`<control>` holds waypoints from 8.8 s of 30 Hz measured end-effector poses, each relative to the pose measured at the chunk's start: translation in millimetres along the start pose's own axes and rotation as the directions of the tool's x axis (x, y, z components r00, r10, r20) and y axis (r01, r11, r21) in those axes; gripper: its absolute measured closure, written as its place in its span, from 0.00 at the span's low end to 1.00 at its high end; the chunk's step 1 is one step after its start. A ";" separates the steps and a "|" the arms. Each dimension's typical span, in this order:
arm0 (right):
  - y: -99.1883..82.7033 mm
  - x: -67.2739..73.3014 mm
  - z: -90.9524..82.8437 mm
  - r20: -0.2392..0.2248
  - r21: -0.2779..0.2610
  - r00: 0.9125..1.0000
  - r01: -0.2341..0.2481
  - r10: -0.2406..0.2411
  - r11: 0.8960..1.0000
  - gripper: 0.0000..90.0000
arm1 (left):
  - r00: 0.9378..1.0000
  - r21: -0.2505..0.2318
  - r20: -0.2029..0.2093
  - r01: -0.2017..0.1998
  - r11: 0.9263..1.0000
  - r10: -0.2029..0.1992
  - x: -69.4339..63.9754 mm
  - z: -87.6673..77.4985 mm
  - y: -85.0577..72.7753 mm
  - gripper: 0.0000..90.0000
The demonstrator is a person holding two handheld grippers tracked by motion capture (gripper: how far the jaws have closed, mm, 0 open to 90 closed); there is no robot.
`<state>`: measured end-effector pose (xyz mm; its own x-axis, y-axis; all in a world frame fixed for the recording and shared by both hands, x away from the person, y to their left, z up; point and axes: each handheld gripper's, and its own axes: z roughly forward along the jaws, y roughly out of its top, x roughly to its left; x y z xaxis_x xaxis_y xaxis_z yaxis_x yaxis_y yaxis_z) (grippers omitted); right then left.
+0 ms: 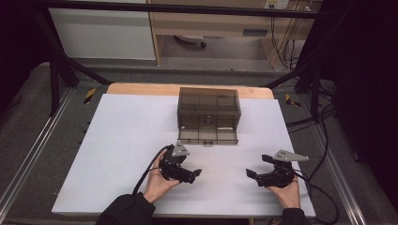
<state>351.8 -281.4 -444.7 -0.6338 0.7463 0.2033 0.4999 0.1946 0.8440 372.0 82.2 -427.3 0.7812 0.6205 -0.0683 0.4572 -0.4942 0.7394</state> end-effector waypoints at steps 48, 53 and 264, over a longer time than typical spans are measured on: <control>0.0 -0.2 0.1 -0.002 0.001 1.000 -0.001 0.001 1.000 0.01 | 0.999 0.053 0.036 0.028 0.998 -0.030 -10.3 22.3 -9.9 0.91; 0.0 -0.2 0.2 -0.002 0.002 1.000 0.000 0.000 1.000 0.01 | 0.999 0.037 0.037 0.024 0.999 -0.025 -10.3 17.4 -7.6 0.91; -0.9 0.2 2.0 0.000 0.021 1.000 -0.005 0.005 1.000 0.01 | 0.984 -0.101 -0.110 0.128 0.987 -0.138 112.1 -109.7 -110.7 0.09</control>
<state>352.4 -280.2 -446.5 -0.6313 0.7471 0.2082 0.5159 0.2041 0.8320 362.3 273.1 -443.3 0.6588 0.7462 -0.0959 0.5079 -0.3472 0.7883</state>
